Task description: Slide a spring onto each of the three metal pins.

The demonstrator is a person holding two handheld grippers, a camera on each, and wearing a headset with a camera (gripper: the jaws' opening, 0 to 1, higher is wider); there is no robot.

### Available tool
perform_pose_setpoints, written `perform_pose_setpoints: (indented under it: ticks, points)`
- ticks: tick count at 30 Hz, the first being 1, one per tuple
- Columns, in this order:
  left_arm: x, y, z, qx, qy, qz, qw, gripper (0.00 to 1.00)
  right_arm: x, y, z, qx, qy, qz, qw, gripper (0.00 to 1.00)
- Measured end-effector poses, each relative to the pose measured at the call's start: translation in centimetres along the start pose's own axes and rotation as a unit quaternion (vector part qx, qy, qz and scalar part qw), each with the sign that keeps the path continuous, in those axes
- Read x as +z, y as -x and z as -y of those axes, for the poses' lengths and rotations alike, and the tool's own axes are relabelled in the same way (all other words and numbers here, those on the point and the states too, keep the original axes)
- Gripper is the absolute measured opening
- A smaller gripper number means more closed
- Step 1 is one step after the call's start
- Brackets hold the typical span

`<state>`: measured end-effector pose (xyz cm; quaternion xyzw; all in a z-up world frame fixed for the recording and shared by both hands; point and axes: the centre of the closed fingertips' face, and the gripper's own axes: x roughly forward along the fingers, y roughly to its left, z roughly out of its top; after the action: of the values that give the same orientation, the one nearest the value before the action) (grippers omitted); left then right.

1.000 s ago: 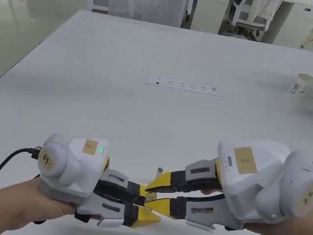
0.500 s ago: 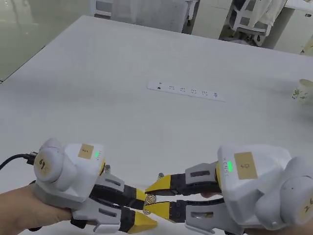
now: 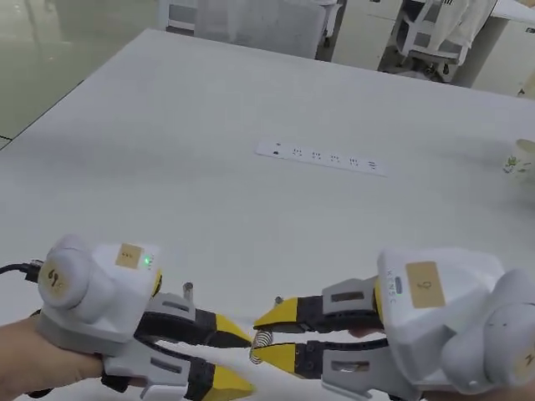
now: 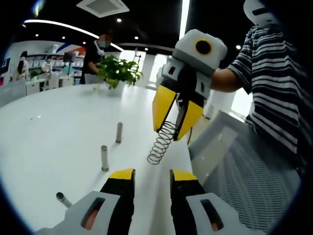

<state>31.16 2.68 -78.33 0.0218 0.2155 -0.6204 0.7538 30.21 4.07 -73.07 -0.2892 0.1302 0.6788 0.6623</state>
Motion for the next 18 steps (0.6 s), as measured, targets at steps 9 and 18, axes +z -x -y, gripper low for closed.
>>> perform_pose_setpoints:
  ticks: [9, 18]
  points:
    - [-0.6, 1.1, 0.0, 0.015, 0.013, 0.0, 0.9998, 0.24, -0.6, -0.1, 0.0, -0.004, 0.002, -0.009, 1.0, 0.07]
    - [-1.3, 2.8, -0.2, 0.032, 0.033, 0.004, 0.9989, 0.29, -1.3, 0.0, 0.8, -0.016, 0.004, -0.018, 0.9997, 0.07]
